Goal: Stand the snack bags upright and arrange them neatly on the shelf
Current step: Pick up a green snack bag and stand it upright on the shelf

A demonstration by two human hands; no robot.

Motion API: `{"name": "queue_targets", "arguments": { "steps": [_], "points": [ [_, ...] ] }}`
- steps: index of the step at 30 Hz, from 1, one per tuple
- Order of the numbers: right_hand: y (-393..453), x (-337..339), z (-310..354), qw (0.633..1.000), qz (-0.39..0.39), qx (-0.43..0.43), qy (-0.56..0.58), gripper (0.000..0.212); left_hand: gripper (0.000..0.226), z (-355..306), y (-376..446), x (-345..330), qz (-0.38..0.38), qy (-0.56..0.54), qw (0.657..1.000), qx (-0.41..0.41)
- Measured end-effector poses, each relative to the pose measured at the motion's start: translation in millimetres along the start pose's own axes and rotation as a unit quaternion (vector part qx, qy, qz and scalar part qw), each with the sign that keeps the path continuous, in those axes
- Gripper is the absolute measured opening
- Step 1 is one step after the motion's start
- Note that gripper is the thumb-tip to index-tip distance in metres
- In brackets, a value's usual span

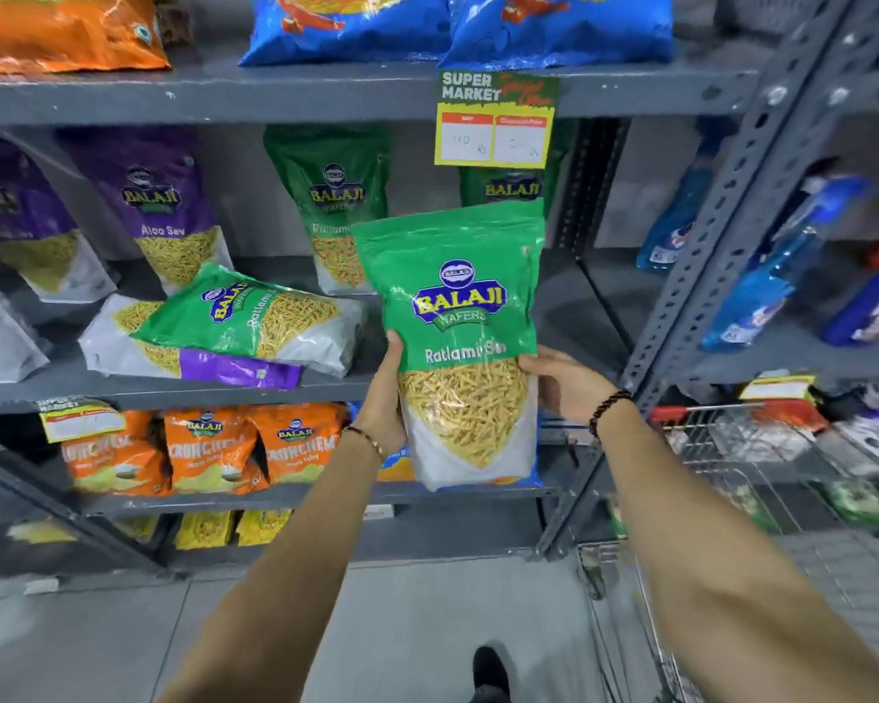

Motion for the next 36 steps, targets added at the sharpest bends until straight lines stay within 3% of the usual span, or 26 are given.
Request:
{"name": "queue_targets", "arguments": {
  "steps": [6,10,13,15,17,21,25,30,36],
  "points": [
    [-33.9,28.8,-1.1,0.998,-0.027,-0.002,0.062,0.064,0.074,6.2,-21.8,-10.2,0.08,0.042,0.996,0.005],
    [-41.4,35.4,10.2,0.998,0.007,0.013,0.053,0.059,0.063,5.2,-16.8,-23.0,0.115,0.06,0.992,-0.001],
    [-40.0,39.3,20.0,0.998,0.026,0.033,0.043,0.056,0.069,5.7,-4.2,-32.4,0.119,0.068,0.991,0.004],
    [-32.7,43.5,25.6,0.998,0.021,0.045,0.04,0.054,0.058,4.7,7.6,-40.4,0.11,0.081,0.991,-0.005],
    [-19.5,49.6,32.3,0.997,-0.024,0.059,0.038,0.053,0.045,0.5,23.7,-48.3,0.075,0.118,0.99,-0.029],
    [15.6,67.0,48.3,0.981,-0.164,0.094,0.039,0.009,0.044,-13.0,68.8,-59.3,0.004,0.228,0.97,-0.089],
    [50.5,82.2,65.7,0.955,-0.262,0.122,0.067,0.013,0.034,-29.4,114.5,-76.8,-0.031,0.247,0.96,-0.131],
    [81.8,93.4,84.4,0.941,-0.294,0.147,0.074,0.026,0.039,-44.6,143.6,-102.8,-0.022,0.205,0.969,-0.134],
    [96.2,99.3,76.2,0.94,-0.295,0.135,0.109,0.017,0.039,-43.2,156.9,-104.4,-0.048,0.179,0.973,-0.141]
  ]
}}
Point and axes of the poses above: each hand's wrist, its own y-axis towards the middle knuckle, its own x-axis out of the back of the hand, z = x × y, the point moved 4 cm from there along y, towards the middle knuckle, and after that the axes turned 13 degrees about -z, right-handed, at the moved point
